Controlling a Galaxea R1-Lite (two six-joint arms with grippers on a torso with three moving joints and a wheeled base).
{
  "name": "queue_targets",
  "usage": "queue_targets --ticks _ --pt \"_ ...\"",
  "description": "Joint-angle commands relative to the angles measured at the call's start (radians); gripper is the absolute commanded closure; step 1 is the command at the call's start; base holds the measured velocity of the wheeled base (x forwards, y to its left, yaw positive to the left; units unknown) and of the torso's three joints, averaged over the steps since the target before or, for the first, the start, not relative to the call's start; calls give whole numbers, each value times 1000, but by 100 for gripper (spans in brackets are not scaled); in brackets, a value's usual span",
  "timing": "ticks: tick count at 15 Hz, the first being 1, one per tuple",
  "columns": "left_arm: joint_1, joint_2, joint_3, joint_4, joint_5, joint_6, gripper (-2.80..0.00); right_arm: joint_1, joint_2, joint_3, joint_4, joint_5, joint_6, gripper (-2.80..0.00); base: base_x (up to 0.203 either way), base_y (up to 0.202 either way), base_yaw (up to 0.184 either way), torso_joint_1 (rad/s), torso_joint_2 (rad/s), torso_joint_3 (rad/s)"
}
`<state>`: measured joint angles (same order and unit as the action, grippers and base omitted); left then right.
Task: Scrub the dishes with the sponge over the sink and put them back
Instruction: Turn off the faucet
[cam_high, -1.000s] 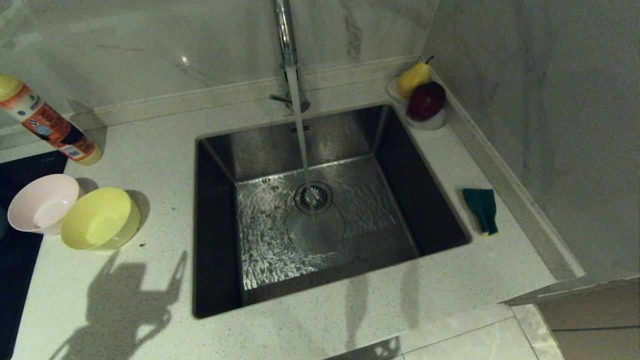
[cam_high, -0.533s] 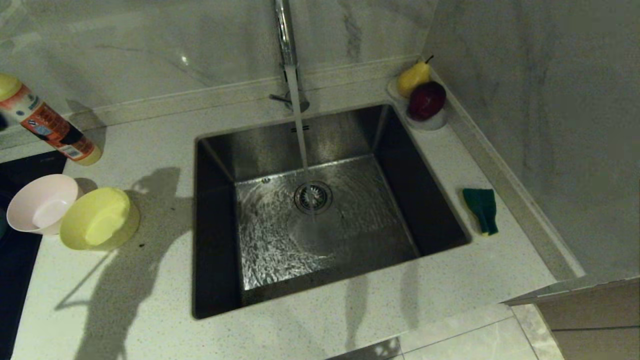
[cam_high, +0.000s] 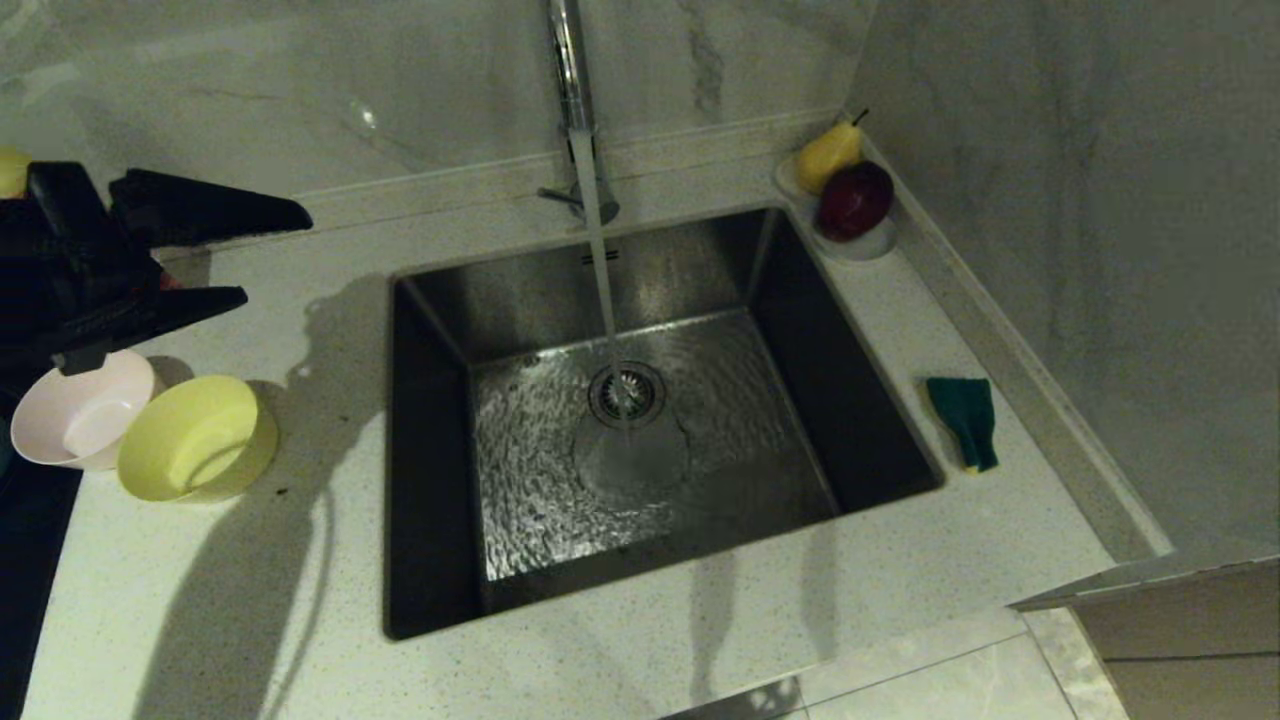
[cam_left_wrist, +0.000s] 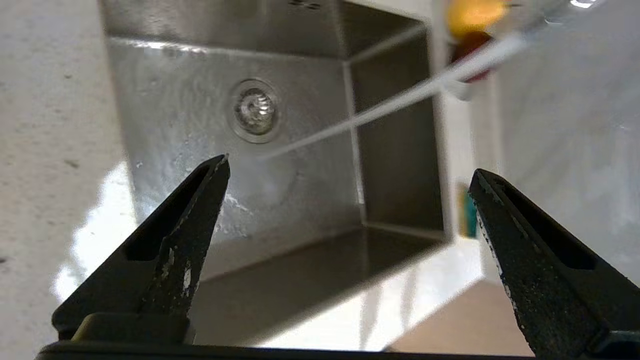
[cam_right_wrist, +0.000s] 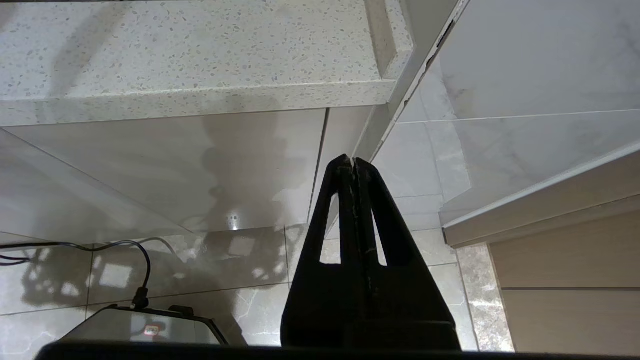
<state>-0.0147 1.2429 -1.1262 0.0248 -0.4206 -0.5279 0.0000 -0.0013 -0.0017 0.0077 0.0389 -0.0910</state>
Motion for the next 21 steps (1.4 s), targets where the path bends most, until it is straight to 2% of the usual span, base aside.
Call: queue_targets --ticks 1,2,6,9,14,21 --pt "-1 38 11 -10 5 2 -280 0 0 0 0 1 -1 0 0 0 0 0 0 0" --pt "-1 44 6 -12 3 0 0 0 0 0 0 1 -1 0 0 0 0 0 0 0" --pt "-49 141 -50 -7 -15 -14 0 0 0 0 0 1 -1 0 0 0 0 0 0 0" --pt "-124 203 -83 -9 -15 -43 0 0 0 0 0 1 -1 0 0 0 0 0 0 0" --pt "-236 310 -79 -14 -7 -42 0 0 0 0 0 1 -1 0 0 0 0 0 0 0" --pt "-257 391 -90 -67 6 -61 0 0 0 0 0 1 -1 0 0 0 0 0 0 0"
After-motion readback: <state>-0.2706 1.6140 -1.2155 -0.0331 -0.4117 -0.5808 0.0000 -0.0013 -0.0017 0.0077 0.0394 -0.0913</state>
